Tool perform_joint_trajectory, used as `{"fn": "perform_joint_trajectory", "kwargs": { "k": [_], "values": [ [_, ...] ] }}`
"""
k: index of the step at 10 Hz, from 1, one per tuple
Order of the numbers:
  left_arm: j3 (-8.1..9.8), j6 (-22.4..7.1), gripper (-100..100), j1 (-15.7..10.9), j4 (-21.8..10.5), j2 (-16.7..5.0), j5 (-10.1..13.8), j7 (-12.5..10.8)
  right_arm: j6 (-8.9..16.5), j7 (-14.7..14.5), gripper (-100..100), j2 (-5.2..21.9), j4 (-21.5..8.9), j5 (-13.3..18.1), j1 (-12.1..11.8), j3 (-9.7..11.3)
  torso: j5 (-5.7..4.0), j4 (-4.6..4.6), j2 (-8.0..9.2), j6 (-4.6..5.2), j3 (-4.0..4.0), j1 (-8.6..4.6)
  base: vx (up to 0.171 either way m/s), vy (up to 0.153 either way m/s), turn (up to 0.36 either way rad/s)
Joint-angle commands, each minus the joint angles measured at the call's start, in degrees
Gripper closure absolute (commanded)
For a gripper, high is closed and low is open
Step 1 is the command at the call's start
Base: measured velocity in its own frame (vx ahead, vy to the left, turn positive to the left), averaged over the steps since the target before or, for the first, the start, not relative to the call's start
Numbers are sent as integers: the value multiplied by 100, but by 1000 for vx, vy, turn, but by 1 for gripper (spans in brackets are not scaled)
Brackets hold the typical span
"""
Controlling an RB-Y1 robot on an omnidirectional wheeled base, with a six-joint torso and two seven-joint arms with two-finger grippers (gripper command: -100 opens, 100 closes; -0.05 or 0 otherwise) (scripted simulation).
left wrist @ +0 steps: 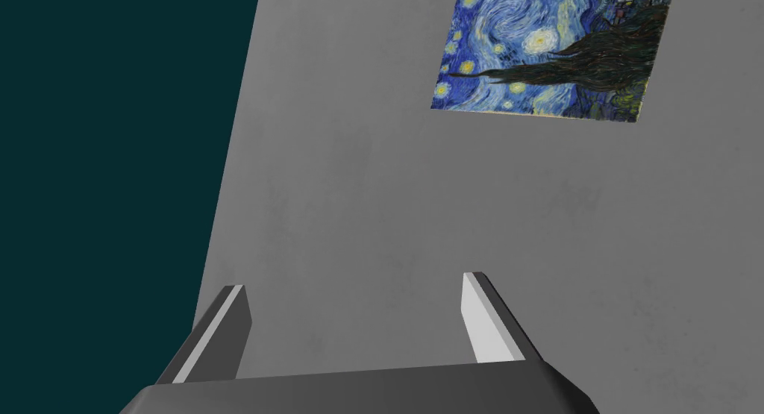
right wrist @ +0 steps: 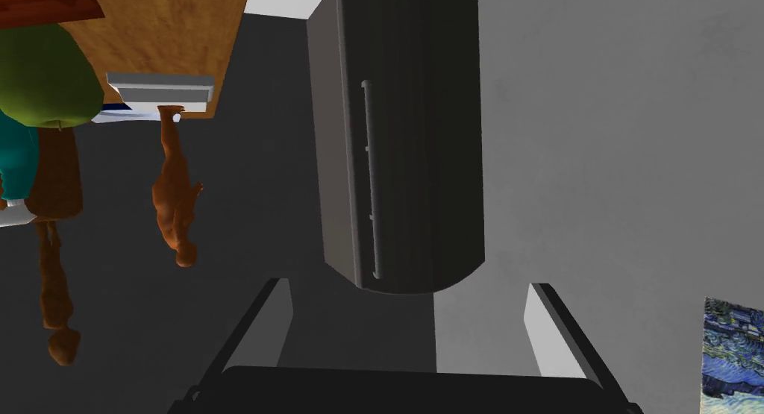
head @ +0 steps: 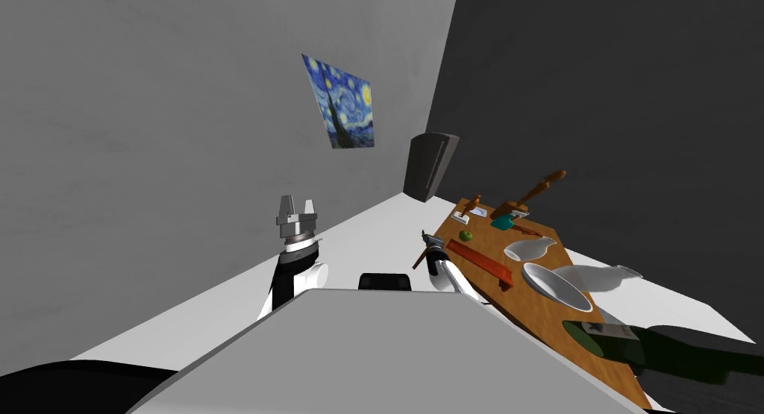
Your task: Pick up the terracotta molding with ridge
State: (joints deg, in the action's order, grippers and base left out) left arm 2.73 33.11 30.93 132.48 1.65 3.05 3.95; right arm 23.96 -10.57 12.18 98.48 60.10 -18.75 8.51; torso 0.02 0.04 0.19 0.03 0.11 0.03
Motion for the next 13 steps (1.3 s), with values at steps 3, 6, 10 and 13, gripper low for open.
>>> {"fn": "perform_joint_trajectory", "kwargs": {
  "k": [3,6,10,13],
  "values": [
    [0,0,0,0,0,0,0,0,549,-165,-100,54,-489,606,137,119,0,0,1,1,1,-2,-29,21,105],
    [1,0,0,1,0,0,0,0,1011,-347,-100,129,-1024,1111,316,241,-1,0,1,4,1,-7,-33,13,121],
    [1,0,0,1,0,0,0,0,1566,-526,-100,226,-1697,1731,494,349,-2,1,2,5,1,-14,-32,2,103],
    [1,0,0,0,0,0,0,0,1794,-614,-100,282,-2206,2061,582,397,-3,1,4,3,2,-17,-33,-9,74]
  ]
}}
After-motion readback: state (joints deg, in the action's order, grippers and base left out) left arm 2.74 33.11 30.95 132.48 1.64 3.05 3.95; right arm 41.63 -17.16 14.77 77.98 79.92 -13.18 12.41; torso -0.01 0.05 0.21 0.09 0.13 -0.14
